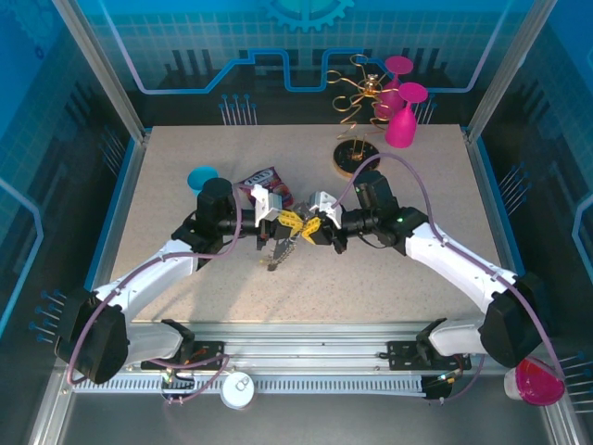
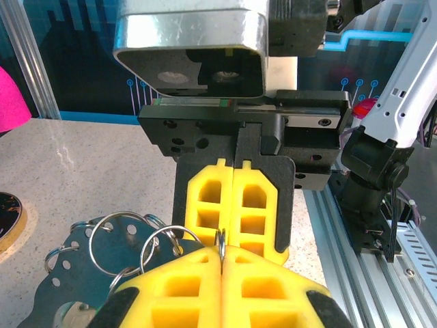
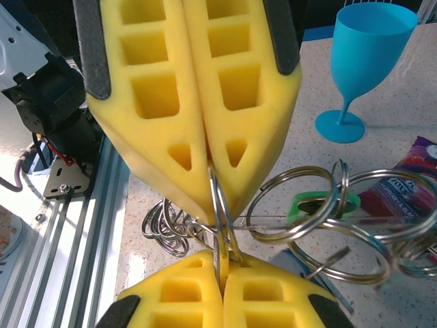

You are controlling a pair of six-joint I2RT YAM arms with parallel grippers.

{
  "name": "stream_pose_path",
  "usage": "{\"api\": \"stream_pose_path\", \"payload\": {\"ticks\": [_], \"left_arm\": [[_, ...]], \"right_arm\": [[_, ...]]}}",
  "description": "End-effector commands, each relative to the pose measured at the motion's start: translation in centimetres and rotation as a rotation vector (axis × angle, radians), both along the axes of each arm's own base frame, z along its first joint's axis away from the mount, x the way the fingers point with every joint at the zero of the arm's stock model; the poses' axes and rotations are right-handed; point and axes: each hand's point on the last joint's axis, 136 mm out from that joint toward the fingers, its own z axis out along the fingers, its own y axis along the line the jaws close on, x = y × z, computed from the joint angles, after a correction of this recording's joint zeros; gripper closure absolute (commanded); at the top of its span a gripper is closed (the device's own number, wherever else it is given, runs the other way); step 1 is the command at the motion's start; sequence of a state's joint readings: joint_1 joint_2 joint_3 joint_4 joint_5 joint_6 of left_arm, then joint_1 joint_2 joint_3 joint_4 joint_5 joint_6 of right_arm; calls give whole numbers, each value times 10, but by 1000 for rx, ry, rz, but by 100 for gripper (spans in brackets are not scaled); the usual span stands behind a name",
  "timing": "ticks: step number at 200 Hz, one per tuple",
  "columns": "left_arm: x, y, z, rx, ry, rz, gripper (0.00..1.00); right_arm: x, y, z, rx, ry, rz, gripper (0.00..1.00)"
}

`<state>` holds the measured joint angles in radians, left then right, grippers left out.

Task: Put the keys on the keyring

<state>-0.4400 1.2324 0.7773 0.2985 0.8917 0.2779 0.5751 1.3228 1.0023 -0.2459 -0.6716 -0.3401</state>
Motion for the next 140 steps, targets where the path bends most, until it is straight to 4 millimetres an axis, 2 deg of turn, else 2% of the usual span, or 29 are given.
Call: {"api": "stream_pose_path", "payload": {"ticks": [1,37,52,93,103,113,140], "left_arm": [[-11,-2,25,-58,-99,-63,100],[-7,0,14,-13,-110,-40,100],[-8,0,17,-22,-115,-45,100],[-5,-3,22,-53,-101,-58,100],[-5,-4,21,-51,-99,-57,100],[-5,-3,20,-48,-103,-55,100],[-5,-4,18,-43,-100,-56,100]], "right_arm": [[1,1,-1,-24,19,-2,100],[8,-15,7,-48,-1,-69,100],[6,-21,7,-69,6,-69,100],[-5,-15,5,-84,68,21,100],[-7,-14,7,-72,80,32,85],[-6,-14,12,-45,64,24,77],[0,-20,26,45,25,-7,73]]}}
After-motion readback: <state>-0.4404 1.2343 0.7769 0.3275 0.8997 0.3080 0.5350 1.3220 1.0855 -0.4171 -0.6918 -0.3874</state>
